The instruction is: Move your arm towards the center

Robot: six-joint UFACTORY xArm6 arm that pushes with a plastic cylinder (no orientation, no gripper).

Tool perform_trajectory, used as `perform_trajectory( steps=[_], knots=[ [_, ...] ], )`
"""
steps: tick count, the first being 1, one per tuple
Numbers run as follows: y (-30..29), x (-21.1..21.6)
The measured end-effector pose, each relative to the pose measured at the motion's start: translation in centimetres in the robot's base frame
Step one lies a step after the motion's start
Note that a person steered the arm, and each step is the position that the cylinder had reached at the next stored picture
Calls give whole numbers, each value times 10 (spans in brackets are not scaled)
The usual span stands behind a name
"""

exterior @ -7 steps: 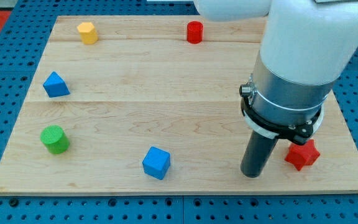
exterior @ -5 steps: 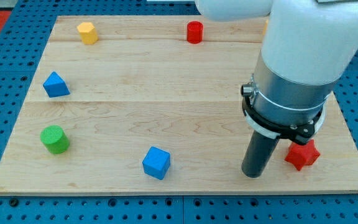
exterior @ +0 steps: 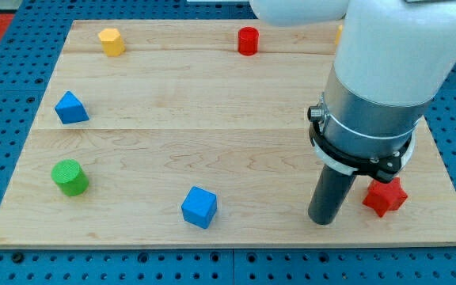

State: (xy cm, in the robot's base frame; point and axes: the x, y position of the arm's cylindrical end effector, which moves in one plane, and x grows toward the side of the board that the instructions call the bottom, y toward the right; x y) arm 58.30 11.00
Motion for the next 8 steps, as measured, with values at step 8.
perform_trajectory(
  steps=[8],
  knots=[
    [-53,-198]
  ],
)
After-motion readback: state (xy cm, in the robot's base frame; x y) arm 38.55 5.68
